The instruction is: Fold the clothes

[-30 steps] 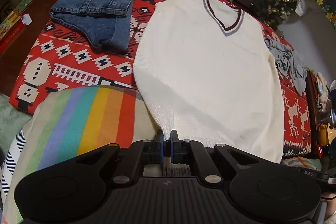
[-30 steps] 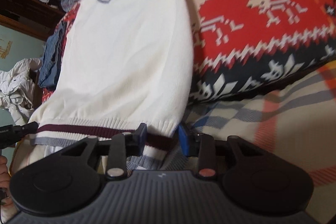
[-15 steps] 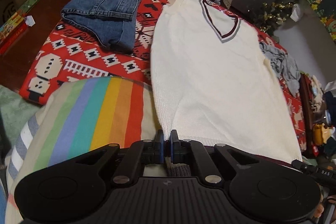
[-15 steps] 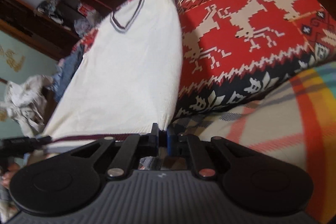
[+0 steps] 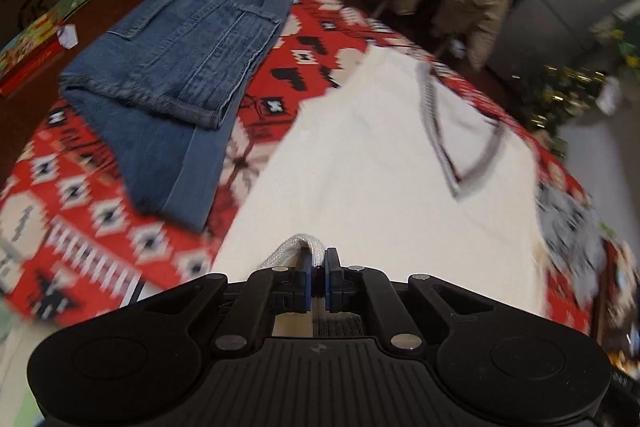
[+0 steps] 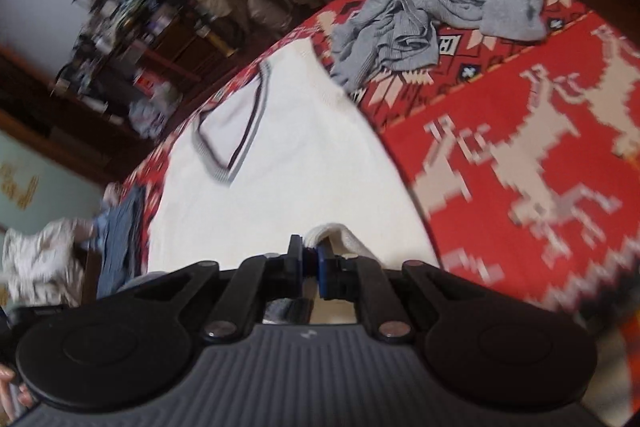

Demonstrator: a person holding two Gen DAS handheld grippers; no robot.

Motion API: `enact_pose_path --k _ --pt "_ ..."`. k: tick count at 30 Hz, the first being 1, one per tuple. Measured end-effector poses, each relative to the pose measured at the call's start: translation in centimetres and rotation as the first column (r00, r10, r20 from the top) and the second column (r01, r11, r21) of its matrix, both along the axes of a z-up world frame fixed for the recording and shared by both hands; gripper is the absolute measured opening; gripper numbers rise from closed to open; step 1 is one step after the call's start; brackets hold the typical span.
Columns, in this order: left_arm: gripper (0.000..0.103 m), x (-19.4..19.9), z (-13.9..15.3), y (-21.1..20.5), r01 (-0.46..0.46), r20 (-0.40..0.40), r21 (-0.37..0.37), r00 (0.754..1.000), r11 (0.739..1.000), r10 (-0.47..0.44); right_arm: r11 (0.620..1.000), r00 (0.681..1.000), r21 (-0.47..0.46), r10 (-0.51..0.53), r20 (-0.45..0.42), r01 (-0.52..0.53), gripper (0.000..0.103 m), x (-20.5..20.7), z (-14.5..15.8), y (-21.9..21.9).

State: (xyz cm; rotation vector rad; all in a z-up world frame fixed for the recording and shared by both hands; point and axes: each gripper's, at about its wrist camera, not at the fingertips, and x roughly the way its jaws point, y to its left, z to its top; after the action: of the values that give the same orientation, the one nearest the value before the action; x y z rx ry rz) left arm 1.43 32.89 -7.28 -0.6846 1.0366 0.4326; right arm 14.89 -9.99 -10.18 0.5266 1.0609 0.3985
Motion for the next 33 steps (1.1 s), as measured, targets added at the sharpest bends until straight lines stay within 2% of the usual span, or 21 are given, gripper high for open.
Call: enact_pose_path --k 3,7,9,11,14,16,17,19,20,23,25,27,28,30,33 --pt "0.006 3.3 -3.1 1.8 -0.036 -0.029 -0.044 0.999 0.998 0.035 1.000 0.999 -0.010 -0.029 -0.012 0.029 0.007 3.5 -3.3 1.3" --pt "0.014 5.3 -4.9 2.9 -0.005 0.014 -0.082 1.000 0.997 0.006 0.999 0.999 0.009 -0.033 -0.022 0.033 0.009 6.7 -7.1 2.2" --pt "0.031 5.0 -4.4 2.8 0.023 0.043 -0.057 0.999 0.998 -0.021 0.998 0.999 0.050 -0.034 -0.014 0.034 0.015 7.5 -8.1 2.4" --pt "0.043 4.4 -3.2 2.6 0.043 0.080 0.010 0.996 0.999 -0.043 0.997 1.000 0.073 -0.023 -0.006 0.024 0.016 7.9 -8.3 2.4" --pt "0.047 3.2 -0.9 2.1 0.061 0.139 0.138 0.987 0.988 -0.081 0.998 0.999 0.063 -0.009 0.037 0.007 0.031 8.0 -7.6 2.4" --pt "0.047 2.8 0.0 1.5 0.081 0.164 0.215 0.979 0.973 -0.117 0.999 0.994 0.038 -0.035 0.104 0.031 0.064 7.6 -6.4 1.9" --pt "0.047 2.7 0.1 1.1 0.097 0.165 0.258 0.976 0.961 -0.142 0.999 0.988 0.019 -0.041 0.148 0.038 0.070 7.3 -5.7 1.7" --pt "0.047 2.9 0.2 0.3 0.134 0.152 0.347 0.969 0.928 -0.197 0.999 0.966 -0.031 -0.036 0.255 0.045 0.071 6.6 -4.4 1.2" --pt "0.047 2.9 0.1 -0.3 0.161 0.137 0.397 0.963 0.904 -0.231 0.997 0.953 -0.060 -0.019 0.303 0.039 0.072 6.2 -3.9 1.2" --pt "0.062 2.9 -0.9 -2.1 0.276 0.063 0.532 0.930 0.801 -0.363 0.991 0.905 -0.133 0.070 0.419 -0.015 0.080 4.6 -3.4 1.8" --pt "0.063 2.8 -1.8 -3.4 0.323 0.012 0.612 0.909 0.722 -0.417 0.985 0.889 -0.158 0.135 0.438 -0.071 0.082 4.2 -3.6 2.4" --pt "0.063 3.0 -2.6 -4.3 0.355 -0.036 0.654 0.897 0.668 -0.441 0.973 0.869 -0.195 0.203 0.451 -0.126 0.086 3.9 -4.0 3.3" --pt "0.063 3.1 -3.0 -4.6 0.372 -0.053 0.662 0.889 0.650 -0.455 0.964 0.855 -0.224 0.236 0.462 -0.144 0.089 3.8 -4.3 3.9" --pt "0.063 3.5 -3.5 -5.0 0.399 -0.070 0.664 0.875 0.632 -0.478 0.936 0.825 -0.298 0.314 0.469 -0.187 0.093 3.6 -4.6 4.9" --pt "0.056 3.5 -3.9 -5.6 0.419 -0.075 0.684 0.854 0.597 -0.514 0.896 0.789 -0.369 0.408 0.459 -0.249 0.096 3.2 -5.4 6.0"
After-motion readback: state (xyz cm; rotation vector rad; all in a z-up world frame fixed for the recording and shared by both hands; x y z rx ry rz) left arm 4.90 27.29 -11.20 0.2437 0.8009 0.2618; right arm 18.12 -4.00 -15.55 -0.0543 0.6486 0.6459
